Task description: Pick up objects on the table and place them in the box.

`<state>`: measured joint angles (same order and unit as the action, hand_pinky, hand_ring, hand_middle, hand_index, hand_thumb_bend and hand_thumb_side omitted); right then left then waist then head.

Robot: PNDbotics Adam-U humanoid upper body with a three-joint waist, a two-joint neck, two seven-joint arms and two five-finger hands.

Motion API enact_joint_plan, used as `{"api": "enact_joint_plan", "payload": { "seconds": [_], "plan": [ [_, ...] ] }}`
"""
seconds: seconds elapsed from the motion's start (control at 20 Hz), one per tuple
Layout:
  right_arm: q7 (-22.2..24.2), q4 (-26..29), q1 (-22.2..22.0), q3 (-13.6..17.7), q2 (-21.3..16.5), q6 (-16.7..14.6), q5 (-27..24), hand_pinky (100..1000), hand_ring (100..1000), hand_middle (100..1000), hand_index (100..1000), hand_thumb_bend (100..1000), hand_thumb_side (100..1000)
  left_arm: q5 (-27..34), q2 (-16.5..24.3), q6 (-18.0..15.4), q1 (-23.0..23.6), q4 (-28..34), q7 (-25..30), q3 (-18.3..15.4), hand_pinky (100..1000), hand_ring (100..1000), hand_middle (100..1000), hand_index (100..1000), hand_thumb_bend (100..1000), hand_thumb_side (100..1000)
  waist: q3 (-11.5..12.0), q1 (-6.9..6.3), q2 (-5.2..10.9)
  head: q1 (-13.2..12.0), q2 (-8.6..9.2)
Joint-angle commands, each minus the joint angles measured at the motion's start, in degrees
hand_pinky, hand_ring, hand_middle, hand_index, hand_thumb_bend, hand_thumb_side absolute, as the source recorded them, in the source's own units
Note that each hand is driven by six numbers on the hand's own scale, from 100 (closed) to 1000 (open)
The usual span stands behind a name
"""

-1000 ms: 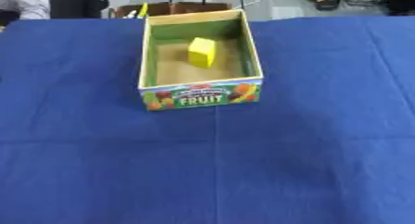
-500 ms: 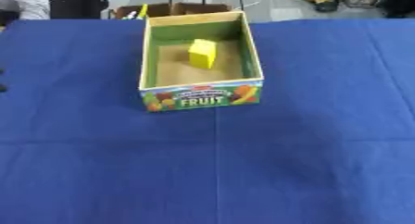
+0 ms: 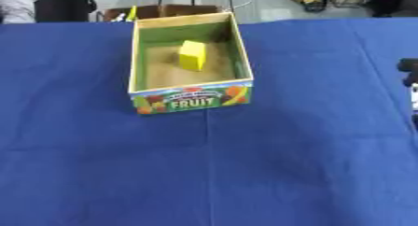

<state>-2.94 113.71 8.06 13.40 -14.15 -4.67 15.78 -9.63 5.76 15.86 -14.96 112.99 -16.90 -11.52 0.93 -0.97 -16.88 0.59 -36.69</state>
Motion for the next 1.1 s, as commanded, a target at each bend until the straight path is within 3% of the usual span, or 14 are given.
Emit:
{"api": "enact_joint_plan", "payload": {
  "seconds": [0.05,0.7,0.85,0.95,1.1],
  "plan": [
    [-0.03,0.89,0.26,0.35,-0.44,-0.02,0.32,781,863,678,755,100,855,0.29,0.29,-0.07,-0.08,0.65,0.00,-0.04,378,516,549,708,238,764,0.08,-0.07,0.78,0.15,0.59],
    [-0.07,0.89,0.19,0.45,-0.42,0.14,0.56,781,862,676,755,100,854,0.67,-0.34,0.55,0.97,0.32,-0.42,-0.58,377,516,548,707,231,760,0.03,-0.19,0.68,-0.97,0.90],
    [-0.18,0.89,0.11,0.51,-0.55,0.12,0.77,780,863,676,755,100,851,1.70,-0.21,0.34,1.07,0.48,-0.45,-0.46,376,514,546,705,221,749,-0.11,-0.36,-0.02,-1.15,1.31],
    [-0.20,0.89,-0.09,0.48,-0.97,-0.34,1.40,780,863,677,755,100,850,2.78,0.12,0.19,1.14,0.52,-0.58,-0.38,375,514,546,704,222,751,0.01,-0.37,-1.01,-1.03,0.74],
    [-0.51,0.89,0.02,0.62,-0.71,-0.39,1.54,780,863,677,755,100,849,2.95,-0.01,0.13,1.25,0.61,-0.82,-0.49,376,515,546,704,219,750,-0.12,-0.03,-0.94,-1.56,-0.46]
  ]
}}
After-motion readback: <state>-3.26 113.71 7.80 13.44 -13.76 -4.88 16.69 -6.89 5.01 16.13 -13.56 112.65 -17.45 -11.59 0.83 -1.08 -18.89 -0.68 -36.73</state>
